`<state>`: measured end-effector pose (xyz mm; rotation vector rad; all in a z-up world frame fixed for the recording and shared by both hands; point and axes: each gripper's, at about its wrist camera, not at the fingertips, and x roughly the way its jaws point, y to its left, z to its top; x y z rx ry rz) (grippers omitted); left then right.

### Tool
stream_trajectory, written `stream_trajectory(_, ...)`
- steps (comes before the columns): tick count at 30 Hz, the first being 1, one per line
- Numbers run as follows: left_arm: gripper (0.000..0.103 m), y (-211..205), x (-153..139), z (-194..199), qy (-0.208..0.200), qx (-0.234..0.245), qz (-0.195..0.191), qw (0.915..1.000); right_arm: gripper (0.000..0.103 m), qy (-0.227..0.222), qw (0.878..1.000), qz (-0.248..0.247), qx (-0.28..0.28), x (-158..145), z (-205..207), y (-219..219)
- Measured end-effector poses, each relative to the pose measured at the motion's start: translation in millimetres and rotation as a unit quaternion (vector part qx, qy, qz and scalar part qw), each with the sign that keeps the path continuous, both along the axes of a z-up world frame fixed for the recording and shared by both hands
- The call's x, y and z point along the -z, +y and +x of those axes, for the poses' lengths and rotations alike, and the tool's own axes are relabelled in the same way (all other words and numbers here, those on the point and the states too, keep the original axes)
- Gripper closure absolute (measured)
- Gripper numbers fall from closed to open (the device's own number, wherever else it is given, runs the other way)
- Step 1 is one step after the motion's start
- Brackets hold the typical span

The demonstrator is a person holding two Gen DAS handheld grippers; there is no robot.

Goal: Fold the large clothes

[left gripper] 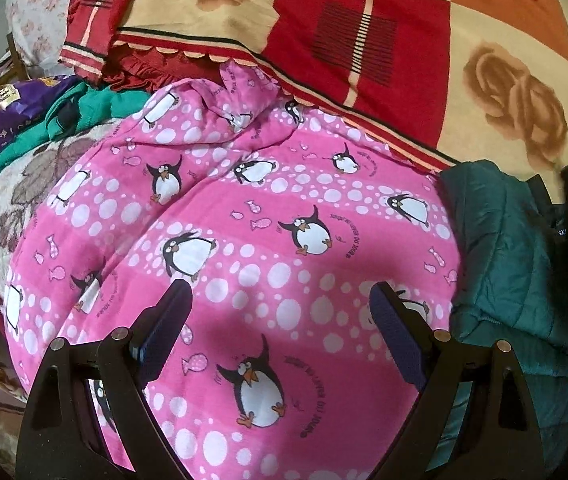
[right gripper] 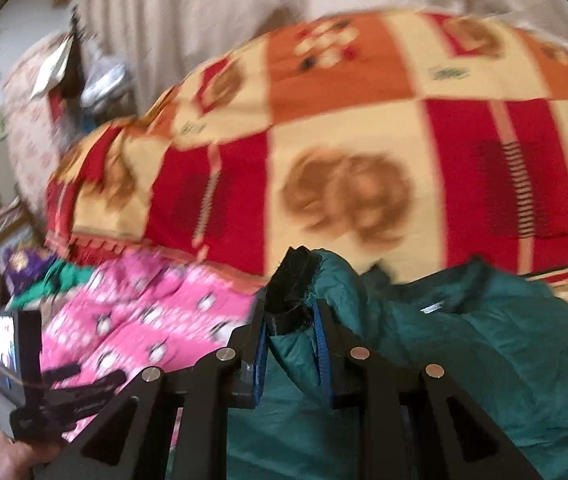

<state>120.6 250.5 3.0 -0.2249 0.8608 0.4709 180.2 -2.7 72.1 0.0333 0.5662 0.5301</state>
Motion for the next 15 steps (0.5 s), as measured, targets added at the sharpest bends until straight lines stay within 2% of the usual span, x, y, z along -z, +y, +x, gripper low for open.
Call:
stream_trajectory(5, 0.013, 8, 4, -1, 0.003, -0.004, -0.008, 1.0, 0.083, 0.029, 0.999, -0.021, -0.014, 36, 7, 28)
stream_trajectory(11, 0.013, 9, 7, 1, 0.004, 0.0, -0.016, 0.9999, 0.083, 0.072, 0.997, -0.028, -0.019, 76, 15, 26)
stream_trajectory(13, 0.013, 7, 9, 4, 0.008, 0.004, -0.017, 0.9998, 0.075, 0.094, 0.995, -0.018, -0.024, 82, 19, 23)
stream_trajectory(14, 0.013, 5, 11, 6, 0.011, 0.005, -0.018, 0.9998, 0.06, 0.107, 0.994, -0.008, -0.031, 84, 20, 21)
stream_trajectory(15, 0.013, 3, 12, 8, 0.013, 0.005, -0.019, 0.9997, 0.05, 0.116, 0.992, 0.004, -0.044, 84, 19, 20)
